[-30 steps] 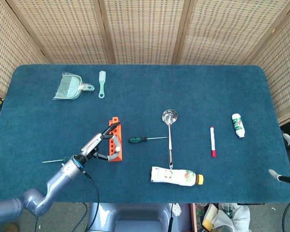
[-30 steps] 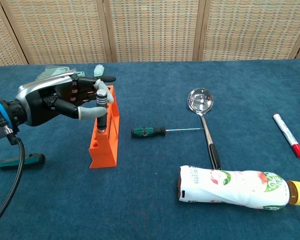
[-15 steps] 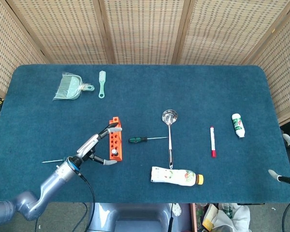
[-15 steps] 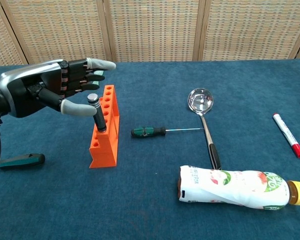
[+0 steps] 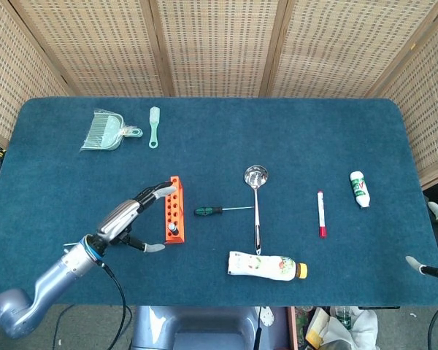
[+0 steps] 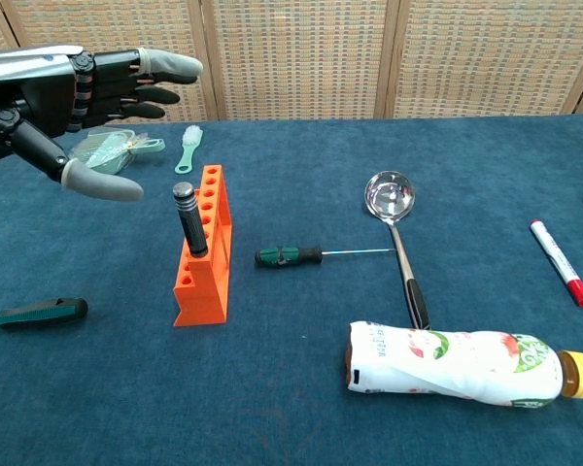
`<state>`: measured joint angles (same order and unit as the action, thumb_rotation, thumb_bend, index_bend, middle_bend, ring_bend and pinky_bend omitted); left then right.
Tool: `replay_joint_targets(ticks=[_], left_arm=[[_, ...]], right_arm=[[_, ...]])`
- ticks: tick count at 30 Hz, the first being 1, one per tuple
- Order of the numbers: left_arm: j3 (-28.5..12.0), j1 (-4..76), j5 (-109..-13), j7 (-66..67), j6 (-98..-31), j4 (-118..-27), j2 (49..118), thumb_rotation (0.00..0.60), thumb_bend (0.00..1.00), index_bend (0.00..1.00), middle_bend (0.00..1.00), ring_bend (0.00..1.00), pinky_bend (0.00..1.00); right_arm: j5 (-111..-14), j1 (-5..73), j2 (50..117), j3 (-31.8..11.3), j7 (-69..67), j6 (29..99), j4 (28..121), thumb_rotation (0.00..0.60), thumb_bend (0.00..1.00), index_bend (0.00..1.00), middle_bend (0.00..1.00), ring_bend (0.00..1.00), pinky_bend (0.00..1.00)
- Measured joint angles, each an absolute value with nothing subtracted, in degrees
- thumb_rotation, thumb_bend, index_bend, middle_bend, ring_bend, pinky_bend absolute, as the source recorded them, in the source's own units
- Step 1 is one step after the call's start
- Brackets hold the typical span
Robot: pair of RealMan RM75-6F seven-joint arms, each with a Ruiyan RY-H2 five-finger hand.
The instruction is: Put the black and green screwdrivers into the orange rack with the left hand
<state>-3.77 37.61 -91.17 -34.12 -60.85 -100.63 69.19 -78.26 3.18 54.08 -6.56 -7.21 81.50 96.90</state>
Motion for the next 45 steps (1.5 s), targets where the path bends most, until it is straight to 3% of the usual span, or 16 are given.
replay_joint_targets(ticks=[5,9,14,19,25,32,45], left_arm=[[-3.5,36.8,-88.9,-20.2,-60.6,-105.2,65.4,0.6,0.0,0.04,0.0,0.0,0.0],[-2.9,35.2,-85.0,-7.2,-61.3,-108.3,63.3,0.6,0.0,0.06,0.0,0.0,0.0],[-1.8,31.8,-77.7,10.4,-64.9,-111.4,62.4,0.6,0.0,0.15,0.0,0.0,0.0],[-0.9,28.2,-68.4,20.3,-68.8,-111.8,64.0,0.6,0.0,0.23,0.0,0.0,0.0],[-0.7,26.6,-62.3,21.0,-68.4,-106.1,68.4,0.6,0.0,0.28,0.0,0.0,0.0],[-1.2,26.1,-58.7,18.2,-65.2,-98.6,73.7,0.6,0.0,0.4,0.0,0.0,0.0],[-2.9,26.8,-56.1,16.0,-60.5,-90.9,80.1,0.6,0.05,0.43,0.0,0.0,0.0]], right_arm=[[-78.6,3.1,53.9,-6.4,-7.5,81.6,97.0,0.6,0.0,0.0,0.0,0.0,0.0],[-79.1,3.0,53.9,-6.3,-7.6,81.7,97.1,0.6,0.0,0.0,0.0,0.0,0.0],[-79.7,3.0,53.9,-6.1,-7.7,82.0,97.3,0.6,0.0,0.0,0.0,0.0,0.0],[-80.1,2.9,53.8,-5.9,-7.6,82.1,97.5,0.6,0.0,0.0,0.0,0.0,0.0],[-80.2,2.9,53.8,-5.8,-7.7,82.1,97.5,0.6,0.0,0.0,0.0,0.0,0.0],[-80.1,3.0,53.9,-5.8,-7.6,81.9,97.4,0.6,0.0,0.0,0.0,0.0,0.0],[-79.6,3.3,53.9,-5.8,-7.5,81.2,97.3,0.6,0.0,0.0,0.0,0.0,0.0]])
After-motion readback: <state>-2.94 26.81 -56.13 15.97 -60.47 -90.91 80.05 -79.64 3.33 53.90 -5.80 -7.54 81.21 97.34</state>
